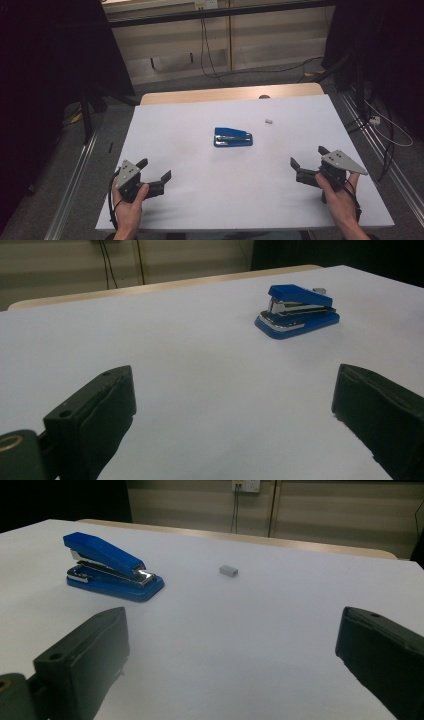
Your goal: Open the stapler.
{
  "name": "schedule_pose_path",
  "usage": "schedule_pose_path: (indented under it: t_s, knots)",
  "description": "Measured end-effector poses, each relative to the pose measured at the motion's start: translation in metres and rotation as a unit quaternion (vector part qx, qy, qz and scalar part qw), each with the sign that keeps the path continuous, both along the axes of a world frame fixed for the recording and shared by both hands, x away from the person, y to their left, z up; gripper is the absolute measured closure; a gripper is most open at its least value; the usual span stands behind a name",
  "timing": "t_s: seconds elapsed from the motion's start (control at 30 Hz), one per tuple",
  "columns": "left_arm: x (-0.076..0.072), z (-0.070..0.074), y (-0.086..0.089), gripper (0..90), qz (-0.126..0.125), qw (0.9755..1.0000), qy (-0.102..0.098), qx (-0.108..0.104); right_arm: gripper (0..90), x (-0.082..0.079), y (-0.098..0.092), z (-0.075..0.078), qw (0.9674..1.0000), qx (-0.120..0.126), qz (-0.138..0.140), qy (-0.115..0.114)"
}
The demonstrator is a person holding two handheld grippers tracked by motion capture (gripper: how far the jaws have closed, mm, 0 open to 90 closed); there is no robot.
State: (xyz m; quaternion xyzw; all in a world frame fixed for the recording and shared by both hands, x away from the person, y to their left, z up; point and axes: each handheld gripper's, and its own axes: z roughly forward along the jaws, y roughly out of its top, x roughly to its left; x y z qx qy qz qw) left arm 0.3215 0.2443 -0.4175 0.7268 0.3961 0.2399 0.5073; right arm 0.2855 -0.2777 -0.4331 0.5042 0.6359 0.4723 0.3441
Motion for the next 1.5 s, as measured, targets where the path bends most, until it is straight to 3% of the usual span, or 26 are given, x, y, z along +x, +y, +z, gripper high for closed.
schedule_pose_path:
  t_s: [0.23,0.67,0.83,0.9,1.1,1.5]
  knots:
    - [0.002,-0.001,-0.001,4.3,-0.004,1.0000,0.006,0.002,0.5,-0.002,0.000,0.001,1.0000,-0.002,-0.001,-0.001]
    - [0.000,0.000,-0.001,4.2,-0.007,0.9999,0.005,0.006,0.6,0.003,0.002,-0.002,0.9997,0.009,0.024,0.004]
    - [0.001,-0.001,0.000,4.2,-0.008,0.9999,0.009,-0.001,0.7,0.008,0.005,-0.003,0.9995,-0.003,0.032,0.002]
    - [-0.001,-0.002,0.001,4.2,-0.010,0.9999,0.010,-0.002,1.3,0.014,0.008,-0.002,0.9987,-0.011,0.049,-0.001]
    - [-0.003,-0.001,0.003,4.2,-0.014,0.9999,0.006,-0.001,3.7,0.019,0.012,0.002,0.9980,-0.008,0.063,0.001]
    - [0.001,-0.003,-0.003,4.3,-0.024,0.9996,0.011,0.009,5.9,0.037,0.021,0.002,0.9946,-0.019,0.092,0.043]
